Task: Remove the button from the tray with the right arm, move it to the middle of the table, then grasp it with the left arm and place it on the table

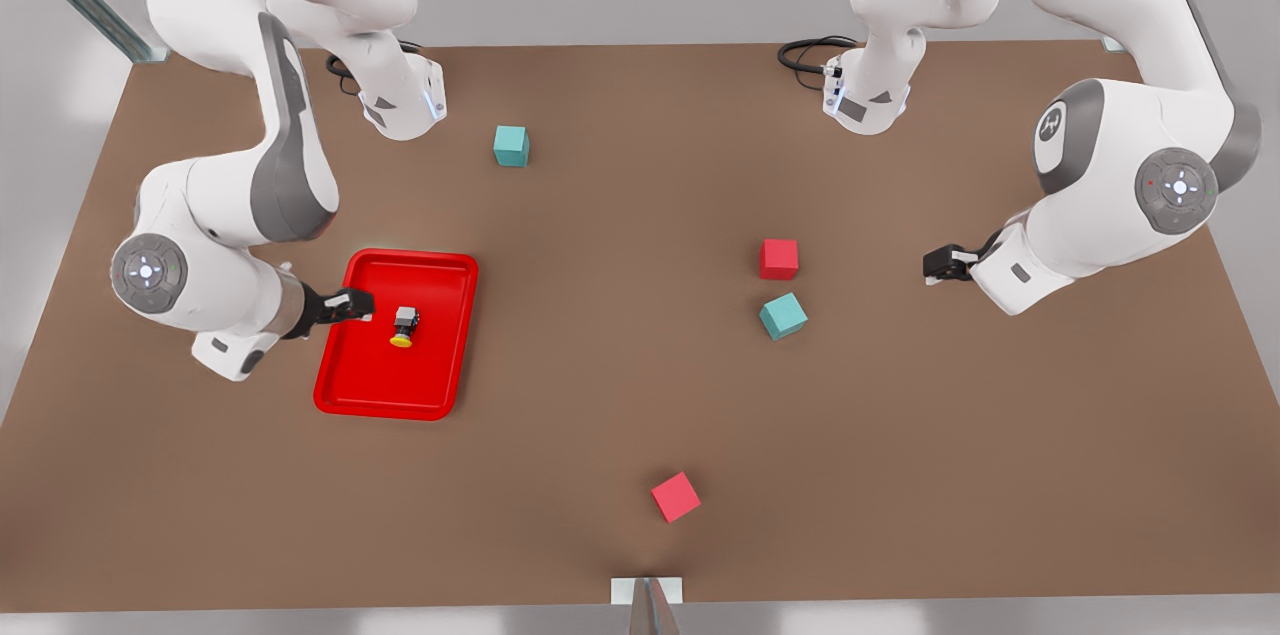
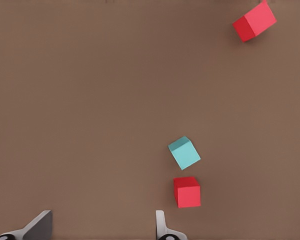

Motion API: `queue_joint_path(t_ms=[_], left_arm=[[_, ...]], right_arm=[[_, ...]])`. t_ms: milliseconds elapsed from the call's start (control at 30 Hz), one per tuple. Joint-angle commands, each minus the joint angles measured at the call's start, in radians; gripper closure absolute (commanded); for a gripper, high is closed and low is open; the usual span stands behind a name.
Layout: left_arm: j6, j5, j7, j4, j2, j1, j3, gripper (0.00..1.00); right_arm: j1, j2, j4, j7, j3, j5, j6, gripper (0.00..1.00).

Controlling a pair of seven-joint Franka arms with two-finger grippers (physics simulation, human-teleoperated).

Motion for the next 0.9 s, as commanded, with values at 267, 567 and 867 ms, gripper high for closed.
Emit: queue_joint_path(t_ms=[267,567,867], left_arm=[[0.027,0.108,0.248,0.0,0.0,0.013,0.003,0.0],[-0.037,0.107,0.154,0.015,-0.019,0.027,0.0,0.0],[-0.003,0.102,0.153,0.014,-0.011,0.029,0.006,0.0]], right_arm=[[0.098,0.039,-0.052,0.316,0.002,-0.017,0.023,0.0],[-0.063,0.162,-0.242,0.201,0.001,-0.018,0.385,0.0],[-0.333,0.028,-0.476,0.084,0.183,-0.069,0.704,0.0]])
